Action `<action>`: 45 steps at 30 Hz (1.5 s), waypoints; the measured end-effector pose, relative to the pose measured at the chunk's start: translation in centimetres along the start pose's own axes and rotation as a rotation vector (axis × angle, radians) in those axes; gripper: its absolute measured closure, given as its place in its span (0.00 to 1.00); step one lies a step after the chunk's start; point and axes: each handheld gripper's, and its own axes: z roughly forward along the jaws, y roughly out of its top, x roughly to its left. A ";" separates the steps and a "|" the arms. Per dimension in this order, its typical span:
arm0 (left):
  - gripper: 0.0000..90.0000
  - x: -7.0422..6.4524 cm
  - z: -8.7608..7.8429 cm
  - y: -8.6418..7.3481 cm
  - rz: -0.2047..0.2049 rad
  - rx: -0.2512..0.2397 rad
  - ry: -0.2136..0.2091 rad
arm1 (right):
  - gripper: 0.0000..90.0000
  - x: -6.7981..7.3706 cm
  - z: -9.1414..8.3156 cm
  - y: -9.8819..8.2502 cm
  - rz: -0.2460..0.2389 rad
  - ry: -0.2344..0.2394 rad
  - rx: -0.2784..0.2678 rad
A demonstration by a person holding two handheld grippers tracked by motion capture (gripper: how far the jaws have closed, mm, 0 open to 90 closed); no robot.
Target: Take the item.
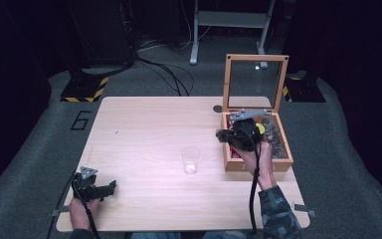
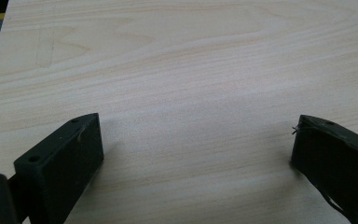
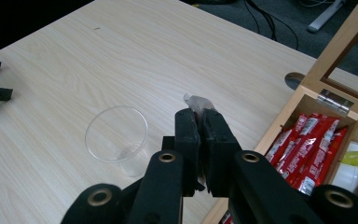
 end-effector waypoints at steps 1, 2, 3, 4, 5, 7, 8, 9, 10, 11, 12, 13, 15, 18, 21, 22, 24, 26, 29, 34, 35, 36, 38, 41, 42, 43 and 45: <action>0.02 0.0 0.0 0.0 0.000 -0.001 0.000 | 0.95 0.1 0.1 0.0 0.001 0.004 0.004; 0.02 0.0 0.0 0.0 0.000 -0.001 0.000 | 0.95 0.1 0.3 0.1 -0.006 0.007 0.003; 0.02 0.0 0.0 0.0 0.001 0.005 -0.003 | 0.95 0.3 0.4 0.1 0.001 0.009 0.005; 0.02 0.0 0.0 0.0 0.000 0.002 -0.002 | 0.95 0.3 0.6 0.2 -0.010 0.011 0.004; 0.02 0.0 0.0 0.0 0.000 -0.001 0.000 | 0.95 0.5 0.7 0.2 -0.003 0.013 0.010; 0.02 0.0 0.0 0.0 0.000 0.002 -0.002 | 0.95 0.7 1.0 0.3 -0.011 0.019 0.014; 0.02 0.0 0.0 0.0 0.000 -0.001 0.000 | 0.95 0.8 1.1 0.4 -0.016 0.025 0.014; 0.02 0.0 0.0 0.0 0.001 0.005 -0.004 | 0.95 0.9 1.2 0.5 -0.016 0.026 0.018; 0.02 0.0 0.0 0.0 0.001 0.005 -0.004 | 0.95 1.0 1.4 0.5 -0.016 0.030 0.018; 0.02 0.0 0.0 0.0 0.001 0.004 -0.003 | 0.95 1.1 1.5 0.6 -0.021 0.032 0.022; 0.02 0.0 0.0 0.0 0.001 0.004 -0.003 | 0.95 1.2 1.6 0.6 -0.019 0.036 0.023; 0.02 0.0 0.0 0.0 0.001 0.004 -0.003 | 0.95 1.2 1.6 0.6 -0.019 0.036 0.023; 0.02 0.0 0.0 0.0 0.001 0.004 -0.003 | 0.95 1.5 2.0 0.7 -0.029 0.046 0.032; 0.02 0.0 0.0 0.0 0.001 0.004 -0.003 | 0.95 1.7 2.4 0.8 -0.026 0.053 0.042; 0.02 0.0 0.0 0.0 0.002 0.004 -0.003 | 0.95 2.0 2.8 0.8 -0.029 0.062 0.044; 0.02 0.0 0.0 0.0 0.001 0.004 -0.003 | 0.95 2.0 2.9 0.8 -0.033 0.067 0.049; 0.02 0.0 0.0 0.0 0.001 0.004 -0.003 | 0.95 2.3 3.1 0.9 -0.030 0.071 0.053; 0.02 0.0 0.0 0.0 0.000 0.000 0.000 | 0.95 2.4 3.5 0.9 -0.043 0.081 0.056; 0.02 0.0 0.0 0.0 0.001 0.004 -0.004 | 0.95 2.6 3.7 0.9 -0.044 0.087 0.061; 0.02 0.0 0.0 0.0 0.000 -0.001 0.000 | 0.95 3.3 4.5 1.0 -0.053 0.104 0.076; 0.02 0.0 0.0 0.0 0.000 -0.001 0.000 | 0.95 3.4 4.9 1.0 -0.063 0.112 0.085; 0.02 0.0 0.0 0.0 0.000 -0.001 0.000 | 0.95 3.6 5.0 1.0 -0.058 0.111 0.086; 0.02 0.0 0.0 0.0 0.000 -0.001 0.000 | 0.95 3.6 5.2 1.0 -0.067 0.116 0.088; 0.02 0.0 0.0 0.0 0.000 -0.001 0.000 | 0.95 4.0 5.6 0.9 -0.065 0.123 0.100; 0.02 0.0 0.0 0.0 0.000 -0.001 0.000 | 0.95 4.2 5.9 0.8 -0.067 0.129 0.106; 0.02 0.0 0.0 0.0 0.000 -0.001 0.000 | 0.95 4.3 6.0 0.8 -0.068 0.132 0.108; 0.02 0.0 0.0 0.0 0.001 0.000 0.000 | 0.95 4.4 6.1 0.8 -0.070 0.135 0.113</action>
